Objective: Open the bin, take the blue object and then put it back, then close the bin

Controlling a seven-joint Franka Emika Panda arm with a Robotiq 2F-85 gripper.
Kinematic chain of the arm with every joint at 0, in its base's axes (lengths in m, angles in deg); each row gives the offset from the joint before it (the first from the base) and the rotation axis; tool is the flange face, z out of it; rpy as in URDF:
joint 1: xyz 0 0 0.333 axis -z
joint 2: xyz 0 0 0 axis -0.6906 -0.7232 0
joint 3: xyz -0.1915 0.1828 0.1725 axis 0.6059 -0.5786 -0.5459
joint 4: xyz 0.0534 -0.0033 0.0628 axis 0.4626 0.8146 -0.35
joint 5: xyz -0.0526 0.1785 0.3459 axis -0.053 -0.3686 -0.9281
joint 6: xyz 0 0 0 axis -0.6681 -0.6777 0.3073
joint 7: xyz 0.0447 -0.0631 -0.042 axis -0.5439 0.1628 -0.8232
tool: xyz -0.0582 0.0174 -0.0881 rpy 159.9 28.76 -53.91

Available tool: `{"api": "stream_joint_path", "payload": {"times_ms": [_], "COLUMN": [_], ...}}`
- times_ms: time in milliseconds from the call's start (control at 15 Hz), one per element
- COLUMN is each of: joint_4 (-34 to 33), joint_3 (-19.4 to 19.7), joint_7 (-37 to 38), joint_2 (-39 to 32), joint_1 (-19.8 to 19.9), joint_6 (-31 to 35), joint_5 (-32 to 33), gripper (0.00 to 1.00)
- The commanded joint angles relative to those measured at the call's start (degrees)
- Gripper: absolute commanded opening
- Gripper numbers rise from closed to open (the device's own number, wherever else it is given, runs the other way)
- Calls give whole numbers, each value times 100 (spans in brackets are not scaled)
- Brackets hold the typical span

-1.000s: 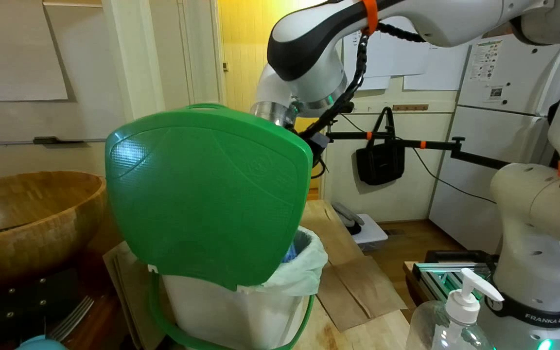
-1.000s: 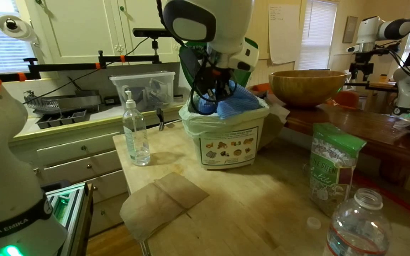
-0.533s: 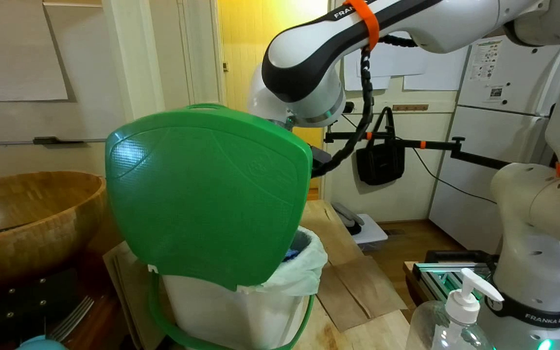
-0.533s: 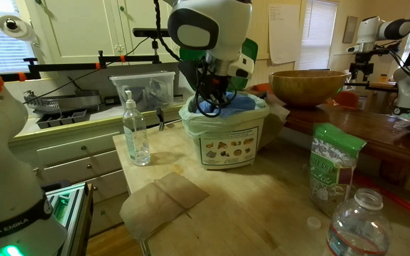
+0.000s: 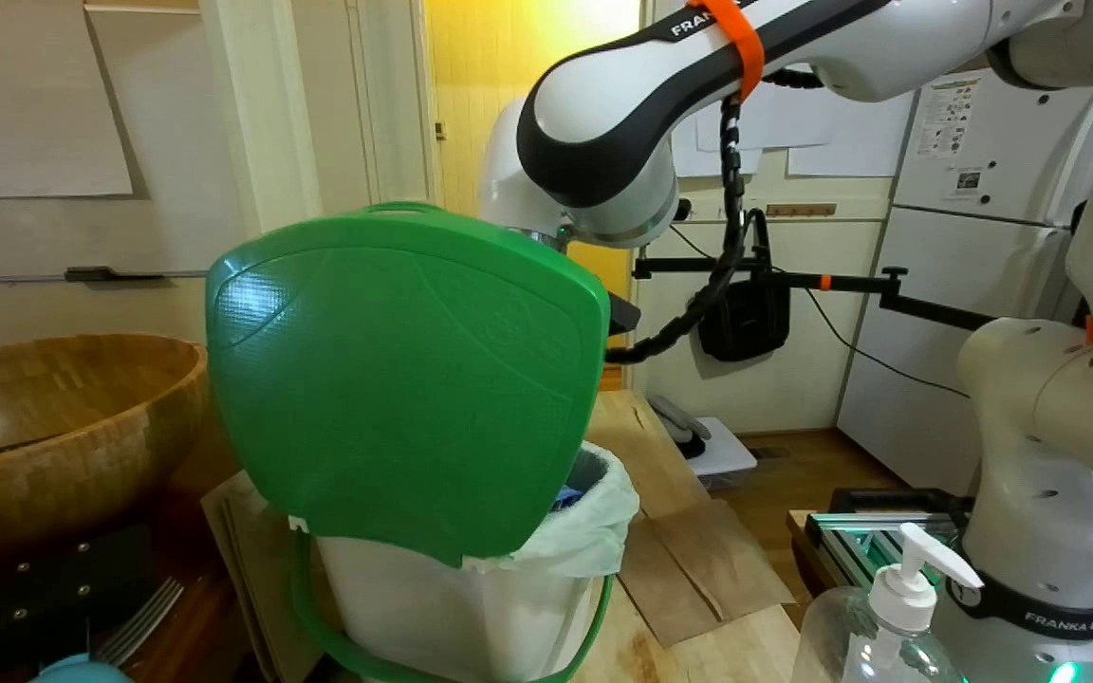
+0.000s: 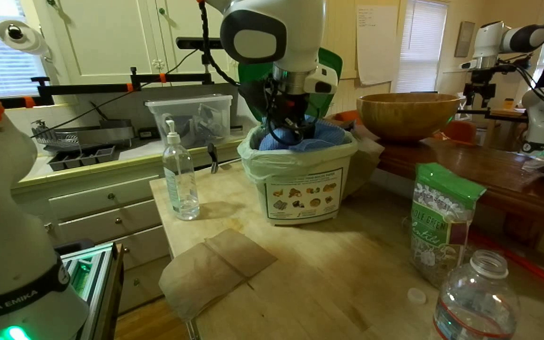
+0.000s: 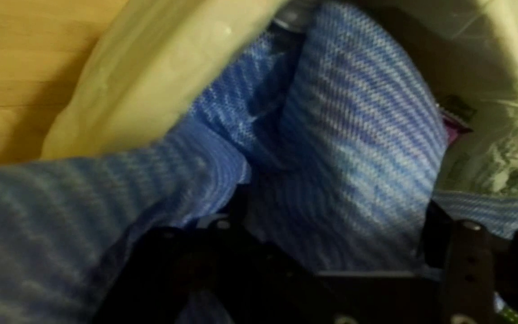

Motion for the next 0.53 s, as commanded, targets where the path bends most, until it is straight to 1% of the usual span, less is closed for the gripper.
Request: {"api": "stream_joint_path", "payload": {"times_ms": [0,467], "joint_4": [149,144], "joint_3": [-8,124], "joint_7": [-35,4], "joint_2": [271,633], "joint_1": [45,58], "joint_6": [121,12], "joint_5": [-53,-231], "gripper": [100,100]}}
